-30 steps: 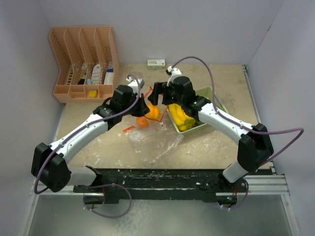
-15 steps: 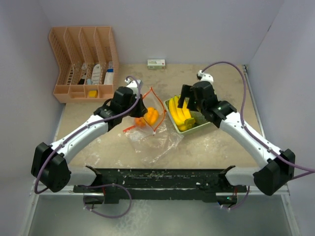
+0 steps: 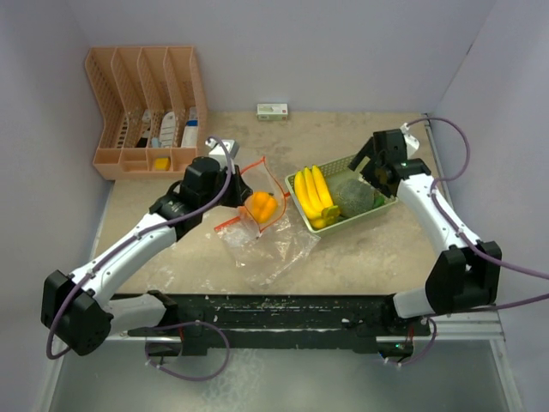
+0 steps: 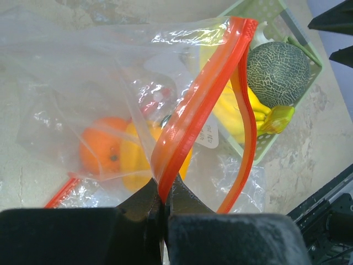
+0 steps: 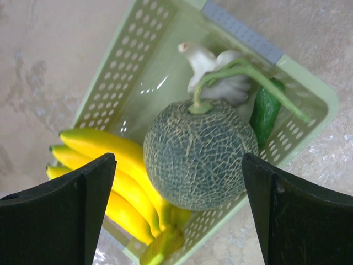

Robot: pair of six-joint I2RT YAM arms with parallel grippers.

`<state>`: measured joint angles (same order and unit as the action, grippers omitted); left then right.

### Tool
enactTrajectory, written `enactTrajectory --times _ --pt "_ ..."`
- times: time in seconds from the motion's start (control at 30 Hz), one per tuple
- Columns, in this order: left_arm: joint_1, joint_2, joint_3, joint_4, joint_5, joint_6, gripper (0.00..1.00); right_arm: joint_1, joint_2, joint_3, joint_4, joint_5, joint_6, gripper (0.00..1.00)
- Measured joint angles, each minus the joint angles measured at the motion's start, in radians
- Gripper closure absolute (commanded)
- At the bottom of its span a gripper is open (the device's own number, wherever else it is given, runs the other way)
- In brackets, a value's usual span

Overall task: Place the food in the zip-top bag and seal the zipper
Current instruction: Pick up the fake fruit from the bin.

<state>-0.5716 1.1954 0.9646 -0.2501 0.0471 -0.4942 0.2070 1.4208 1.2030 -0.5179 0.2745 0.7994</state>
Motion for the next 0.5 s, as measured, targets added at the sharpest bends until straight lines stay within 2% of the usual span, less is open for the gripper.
enactTrajectory --times 0.23,0.5 --pt "0.0 -0.026 -0.027 -0.001 -0.01 0.008 1.0 -0.099 0.031 -0.02 0.041 0.0 0.111 0.03" --pt "0.0 -0.026 -0.031 0.002 -0.008 0.008 1.0 -0.11 0.151 -0.027 0.064 0.054 0.151 0.05"
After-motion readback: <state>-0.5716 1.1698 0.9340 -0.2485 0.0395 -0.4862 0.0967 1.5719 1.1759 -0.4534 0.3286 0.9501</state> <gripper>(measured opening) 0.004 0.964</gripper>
